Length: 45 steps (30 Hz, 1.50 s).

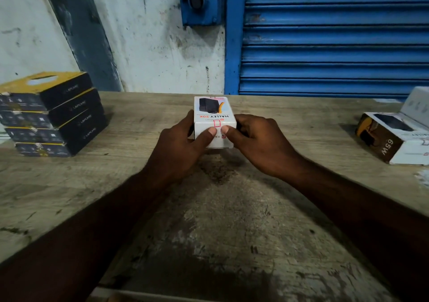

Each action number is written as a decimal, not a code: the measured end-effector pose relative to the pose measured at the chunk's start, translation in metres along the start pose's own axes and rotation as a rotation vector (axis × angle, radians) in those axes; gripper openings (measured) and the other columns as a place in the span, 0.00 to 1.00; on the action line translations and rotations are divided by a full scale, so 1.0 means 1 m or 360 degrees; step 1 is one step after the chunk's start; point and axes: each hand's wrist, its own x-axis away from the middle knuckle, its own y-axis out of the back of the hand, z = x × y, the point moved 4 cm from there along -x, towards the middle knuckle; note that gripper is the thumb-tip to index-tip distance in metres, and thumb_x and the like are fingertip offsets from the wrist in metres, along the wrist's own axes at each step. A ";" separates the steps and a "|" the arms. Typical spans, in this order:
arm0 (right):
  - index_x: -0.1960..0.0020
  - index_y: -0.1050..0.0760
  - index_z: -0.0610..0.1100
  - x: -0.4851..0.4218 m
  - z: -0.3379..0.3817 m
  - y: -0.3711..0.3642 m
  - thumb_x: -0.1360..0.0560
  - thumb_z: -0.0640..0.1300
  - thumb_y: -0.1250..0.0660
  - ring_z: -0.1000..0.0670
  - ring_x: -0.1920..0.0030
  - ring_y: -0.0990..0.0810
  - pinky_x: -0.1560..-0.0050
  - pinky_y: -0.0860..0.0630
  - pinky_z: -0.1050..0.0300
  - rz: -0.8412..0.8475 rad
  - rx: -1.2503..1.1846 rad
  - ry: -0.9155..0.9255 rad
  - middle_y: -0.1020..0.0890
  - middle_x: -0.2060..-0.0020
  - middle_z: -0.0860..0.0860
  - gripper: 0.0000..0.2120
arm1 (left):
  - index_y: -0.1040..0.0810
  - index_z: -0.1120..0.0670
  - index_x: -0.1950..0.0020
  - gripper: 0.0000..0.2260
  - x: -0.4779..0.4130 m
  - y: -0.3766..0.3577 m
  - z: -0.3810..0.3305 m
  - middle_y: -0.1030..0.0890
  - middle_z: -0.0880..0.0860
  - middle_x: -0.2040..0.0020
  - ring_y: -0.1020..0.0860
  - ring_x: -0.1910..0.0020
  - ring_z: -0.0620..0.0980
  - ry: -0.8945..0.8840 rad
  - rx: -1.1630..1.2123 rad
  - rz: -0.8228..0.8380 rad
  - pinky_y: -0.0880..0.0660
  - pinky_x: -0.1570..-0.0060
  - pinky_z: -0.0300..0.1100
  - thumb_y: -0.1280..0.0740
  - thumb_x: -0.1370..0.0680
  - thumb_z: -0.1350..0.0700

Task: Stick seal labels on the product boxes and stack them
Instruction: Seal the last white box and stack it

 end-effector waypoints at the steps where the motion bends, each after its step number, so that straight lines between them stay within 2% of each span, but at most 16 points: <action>1: 0.38 0.18 0.48 0.000 0.000 0.000 0.19 0.51 0.34 0.56 0.54 0.16 0.50 0.21 0.57 -0.0011 -0.0010 -0.0007 0.13 0.51 0.53 0.14 | 0.27 0.42 0.28 0.21 0.000 0.000 -0.001 0.17 0.44 0.40 0.19 0.46 0.39 -0.0001 -0.0005 -0.0015 0.19 0.43 0.48 0.33 0.21 0.43; 4: 0.38 0.17 0.49 0.001 0.000 0.000 0.20 0.54 0.33 0.59 0.56 0.17 0.55 0.24 0.67 -0.0067 0.0003 -0.0008 0.13 0.52 0.54 0.15 | 0.27 0.43 0.28 0.18 0.003 0.000 -0.005 0.17 0.42 0.41 0.21 0.47 0.32 -0.0013 -0.0018 -0.0015 0.21 0.42 0.41 0.36 0.18 0.45; 6: 0.39 0.17 0.49 0.001 0.001 0.001 0.20 0.55 0.33 0.59 0.56 0.17 0.55 0.23 0.65 -0.0098 -0.0001 -0.0013 0.13 0.53 0.54 0.15 | 0.27 0.42 0.28 0.17 0.004 -0.001 -0.006 0.18 0.40 0.44 0.22 0.50 0.28 -0.0029 -0.0067 0.0010 0.24 0.46 0.30 0.39 0.17 0.45; 8: 0.40 0.16 0.49 0.000 0.001 0.002 0.20 0.55 0.33 0.58 0.55 0.17 0.53 0.22 0.61 -0.0103 -0.0040 -0.0019 0.13 0.53 0.54 0.14 | 0.27 0.43 0.28 0.17 0.004 -0.001 -0.006 0.18 0.40 0.45 0.23 0.54 0.26 -0.0040 -0.0104 0.0003 0.30 0.53 0.22 0.40 0.17 0.45; 11: 0.41 0.16 0.49 -0.001 -0.003 0.000 0.20 0.52 0.33 0.59 0.59 0.19 0.60 0.28 0.69 -0.0053 -0.0027 -0.0020 0.14 0.57 0.54 0.12 | 0.26 0.43 0.29 0.17 0.002 0.001 -0.007 0.19 0.38 0.46 0.25 0.55 0.23 -0.0059 -0.0127 -0.0061 0.33 0.56 0.19 0.39 0.17 0.45; 13: 0.40 0.17 0.50 -0.001 -0.004 -0.002 0.20 0.51 0.33 0.59 0.59 0.19 0.62 0.31 0.72 -0.0006 -0.0015 -0.0029 0.14 0.57 0.55 0.11 | 0.24 0.43 0.30 0.16 0.002 0.003 -0.008 0.20 0.37 0.48 0.26 0.56 0.20 -0.0054 -0.0122 -0.0100 0.34 0.56 0.18 0.37 0.18 0.45; 15: 0.39 0.18 0.51 -0.001 -0.003 -0.003 0.20 0.51 0.32 0.59 0.57 0.18 0.60 0.29 0.73 0.0000 -0.0013 -0.0026 0.13 0.54 0.55 0.12 | 0.23 0.44 0.31 0.16 0.001 0.003 -0.008 0.21 0.37 0.48 0.27 0.56 0.19 -0.0048 -0.0135 -0.0102 0.35 0.57 0.17 0.36 0.18 0.45; 19: 0.41 0.16 0.49 0.000 -0.001 0.003 0.21 0.53 0.32 0.60 0.59 0.19 0.62 0.28 0.71 -0.0116 -0.0035 -0.0013 0.14 0.57 0.55 0.13 | 0.21 0.44 0.33 0.16 0.000 0.002 -0.009 0.21 0.35 0.49 0.28 0.57 0.18 -0.0068 -0.0201 -0.0121 0.35 0.56 0.17 0.34 0.20 0.44; 24: 0.40 0.17 0.49 -0.001 -0.004 0.001 0.20 0.52 0.33 0.55 0.55 0.15 0.51 0.20 0.54 -0.0022 -0.0046 -0.0040 0.13 0.54 0.52 0.13 | 0.19 0.45 0.35 0.15 -0.001 0.001 -0.009 0.21 0.35 0.50 0.27 0.58 0.18 -0.0082 -0.0238 -0.0143 0.35 0.57 0.17 0.32 0.21 0.45; 27: 0.38 0.18 0.49 -0.002 -0.004 0.000 0.19 0.50 0.34 0.56 0.53 0.16 0.51 0.21 0.60 0.0047 0.0001 -0.0016 0.13 0.51 0.53 0.13 | 0.19 0.46 0.35 0.15 0.000 0.003 -0.008 0.17 0.40 0.46 0.24 0.54 0.26 -0.0066 -0.0210 -0.0149 0.34 0.55 0.17 0.31 0.21 0.46; 30: 0.37 0.18 0.48 0.000 -0.003 0.001 0.20 0.48 0.33 0.56 0.51 0.16 0.48 0.21 0.61 0.0042 -0.0010 -0.0028 0.13 0.49 0.52 0.14 | 0.19 0.48 0.36 0.15 0.002 0.005 -0.010 0.15 0.45 0.43 0.22 0.49 0.31 -0.0067 -0.0180 -0.0167 0.31 0.51 0.19 0.29 0.22 0.48; 33: 0.37 0.18 0.49 0.003 -0.006 0.004 0.21 0.48 0.31 0.58 0.51 0.16 0.53 0.25 0.72 -0.0020 -0.0048 -0.0062 0.13 0.48 0.54 0.13 | 0.17 0.50 0.37 0.14 0.003 0.004 -0.014 0.15 0.46 0.44 0.22 0.51 0.28 -0.0079 -0.0144 -0.0184 0.31 0.51 0.19 0.28 0.22 0.49; 37: 0.38 0.17 0.50 0.008 -0.006 0.015 0.21 0.50 0.30 0.58 0.53 0.17 0.53 0.25 0.70 -0.0122 -0.0082 -0.0071 0.13 0.51 0.55 0.13 | 0.16 0.51 0.39 0.13 0.003 0.001 -0.027 0.15 0.45 0.46 0.23 0.55 0.23 -0.0141 -0.0085 -0.0227 0.31 0.51 0.20 0.26 0.23 0.51; 41: 0.40 0.16 0.50 0.016 -0.005 0.034 0.21 0.49 0.30 0.63 0.56 0.18 0.54 0.27 0.73 -0.0269 -0.0127 -0.0070 0.13 0.51 0.56 0.12 | 0.15 0.50 0.42 0.12 0.000 -0.007 -0.045 0.15 0.43 0.48 0.22 0.57 0.26 -0.0155 -0.0103 -0.0263 0.30 0.52 0.20 0.26 0.24 0.49; 42: 0.41 0.16 0.49 0.017 -0.006 0.039 0.22 0.49 0.29 0.63 0.57 0.18 0.52 0.25 0.70 -0.0289 -0.0146 -0.0087 0.13 0.52 0.55 0.11 | 0.15 0.50 0.43 0.12 -0.001 -0.009 -0.047 0.14 0.44 0.48 0.21 0.56 0.28 -0.0127 -0.0082 -0.0276 0.29 0.52 0.21 0.26 0.24 0.48; 45: 0.43 0.15 0.48 0.027 -0.013 0.056 0.23 0.50 0.27 0.58 0.53 0.15 0.44 0.19 0.54 -0.0308 -0.0173 -0.0156 0.12 0.51 0.54 0.11 | 0.15 0.50 0.44 0.14 0.001 -0.022 -0.057 0.14 0.46 0.48 0.18 0.53 0.35 -0.0055 -0.0029 -0.0257 0.26 0.51 0.25 0.24 0.26 0.46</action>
